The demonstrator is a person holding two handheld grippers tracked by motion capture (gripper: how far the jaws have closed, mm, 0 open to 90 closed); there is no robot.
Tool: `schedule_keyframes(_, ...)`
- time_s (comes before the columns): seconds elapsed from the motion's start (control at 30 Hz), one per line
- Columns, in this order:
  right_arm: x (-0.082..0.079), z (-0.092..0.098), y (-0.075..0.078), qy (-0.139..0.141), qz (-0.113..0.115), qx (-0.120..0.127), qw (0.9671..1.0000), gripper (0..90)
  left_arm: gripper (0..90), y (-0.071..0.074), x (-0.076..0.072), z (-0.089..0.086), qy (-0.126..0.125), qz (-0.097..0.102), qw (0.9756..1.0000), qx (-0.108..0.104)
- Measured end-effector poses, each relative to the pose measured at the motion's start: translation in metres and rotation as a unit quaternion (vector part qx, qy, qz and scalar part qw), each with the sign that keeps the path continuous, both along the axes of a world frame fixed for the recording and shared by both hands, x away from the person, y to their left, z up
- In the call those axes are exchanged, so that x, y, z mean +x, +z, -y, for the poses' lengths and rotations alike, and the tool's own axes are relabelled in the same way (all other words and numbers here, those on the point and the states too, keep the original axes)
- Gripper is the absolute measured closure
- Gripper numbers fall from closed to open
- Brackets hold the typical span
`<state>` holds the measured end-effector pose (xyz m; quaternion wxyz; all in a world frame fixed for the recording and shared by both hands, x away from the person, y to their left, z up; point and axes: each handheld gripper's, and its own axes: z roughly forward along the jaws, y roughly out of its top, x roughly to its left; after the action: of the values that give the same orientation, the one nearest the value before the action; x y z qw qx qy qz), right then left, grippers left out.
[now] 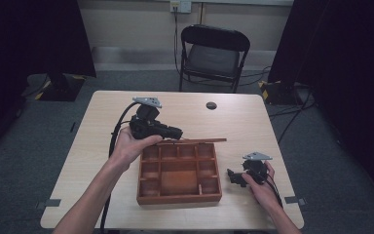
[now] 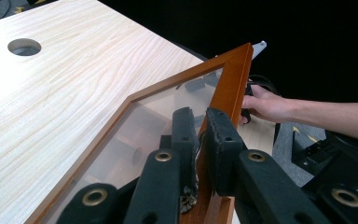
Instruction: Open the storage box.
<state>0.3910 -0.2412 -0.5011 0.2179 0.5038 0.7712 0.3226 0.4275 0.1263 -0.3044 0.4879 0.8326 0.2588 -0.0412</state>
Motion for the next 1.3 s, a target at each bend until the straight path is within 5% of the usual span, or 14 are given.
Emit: schedule_keyframes(1.3,0.0000,0.0000,0.0000,0.000,0.000,0.000,1.0000,2.7,82.5,0.0004,-0.0006,0.0009,0.003,0.005,1.0000,0.000)
